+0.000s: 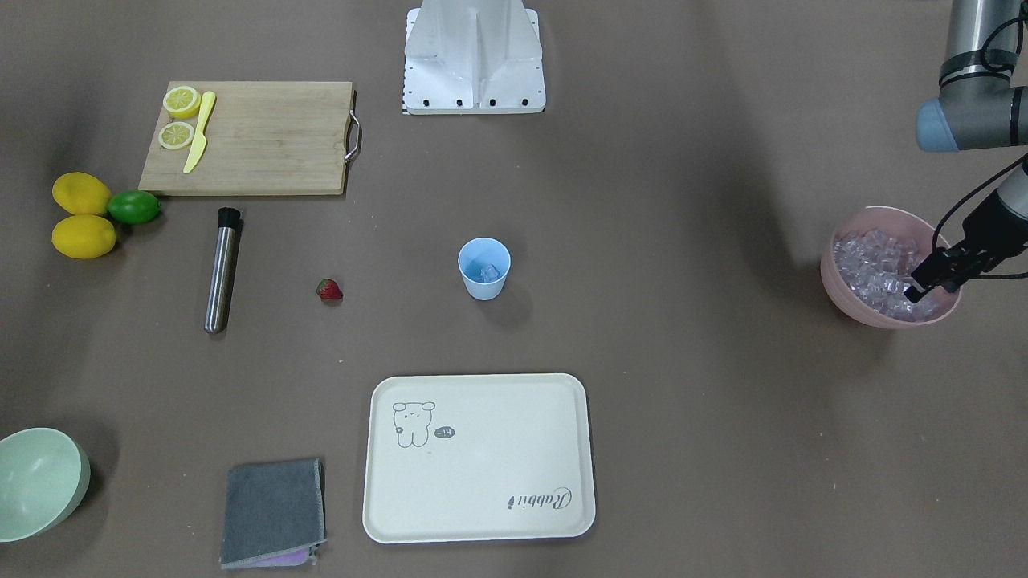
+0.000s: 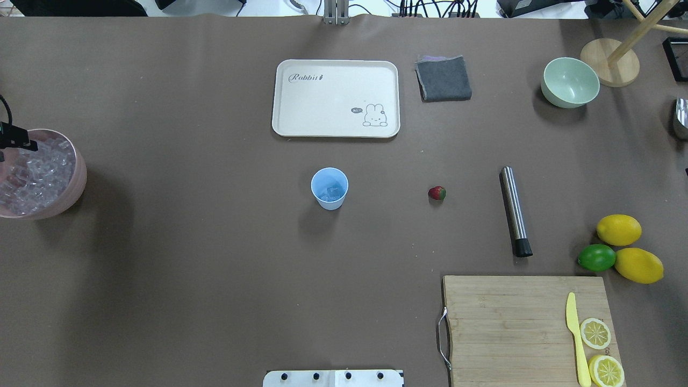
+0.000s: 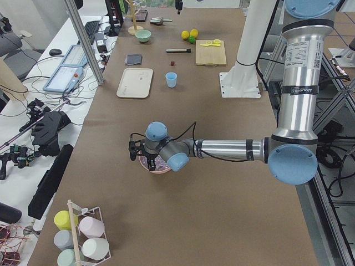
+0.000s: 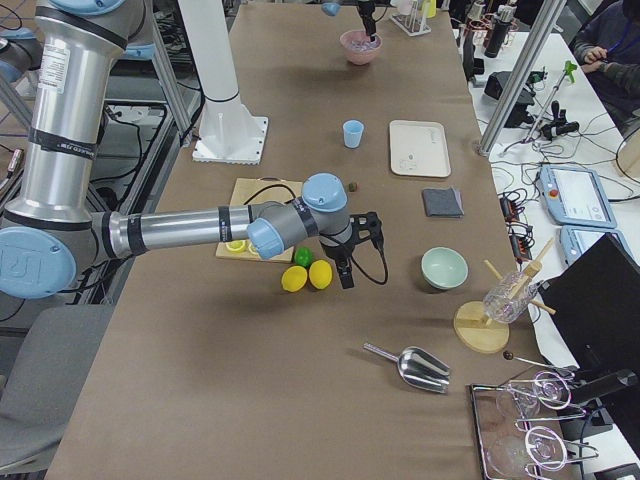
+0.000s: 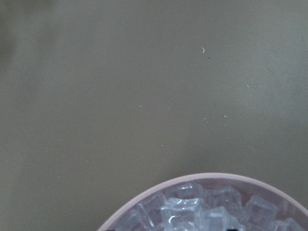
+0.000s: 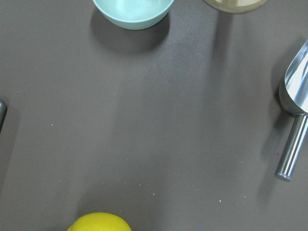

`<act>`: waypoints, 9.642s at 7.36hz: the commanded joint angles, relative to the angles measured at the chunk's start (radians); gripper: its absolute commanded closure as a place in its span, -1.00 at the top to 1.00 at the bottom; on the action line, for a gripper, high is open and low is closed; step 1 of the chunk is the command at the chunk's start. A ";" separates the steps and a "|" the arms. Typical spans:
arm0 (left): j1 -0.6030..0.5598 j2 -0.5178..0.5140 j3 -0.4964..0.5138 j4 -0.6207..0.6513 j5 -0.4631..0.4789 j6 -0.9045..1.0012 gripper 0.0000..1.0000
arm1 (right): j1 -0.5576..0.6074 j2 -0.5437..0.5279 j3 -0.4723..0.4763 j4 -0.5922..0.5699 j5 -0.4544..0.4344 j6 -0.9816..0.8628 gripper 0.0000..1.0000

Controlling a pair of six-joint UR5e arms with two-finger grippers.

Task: Mash ice and strawberries in cup
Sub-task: 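Hover the left gripper above the ice cubes in the pink bowl, then lower the left gripper down into the ice cubes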

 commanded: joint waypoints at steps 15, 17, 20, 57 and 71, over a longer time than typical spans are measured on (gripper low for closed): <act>0.012 -0.001 -0.026 0.002 0.003 0.024 -0.41 | 0.001 -0.003 0.000 0.002 0.002 0.000 1.00; 0.009 0.001 -0.043 0.004 0.003 0.024 -0.53 | 0.001 -0.003 0.000 0.000 0.002 0.000 1.00; 0.014 0.001 -0.045 0.007 0.005 0.025 -0.04 | 0.001 -0.003 0.000 0.000 0.002 0.000 1.00; 0.049 0.030 -0.051 0.011 0.005 0.206 -0.40 | 0.001 -0.002 -0.002 0.000 0.005 0.000 1.00; 0.083 0.176 -0.190 0.008 -0.025 0.306 0.36 | 0.001 -0.003 0.000 0.000 0.003 0.000 1.00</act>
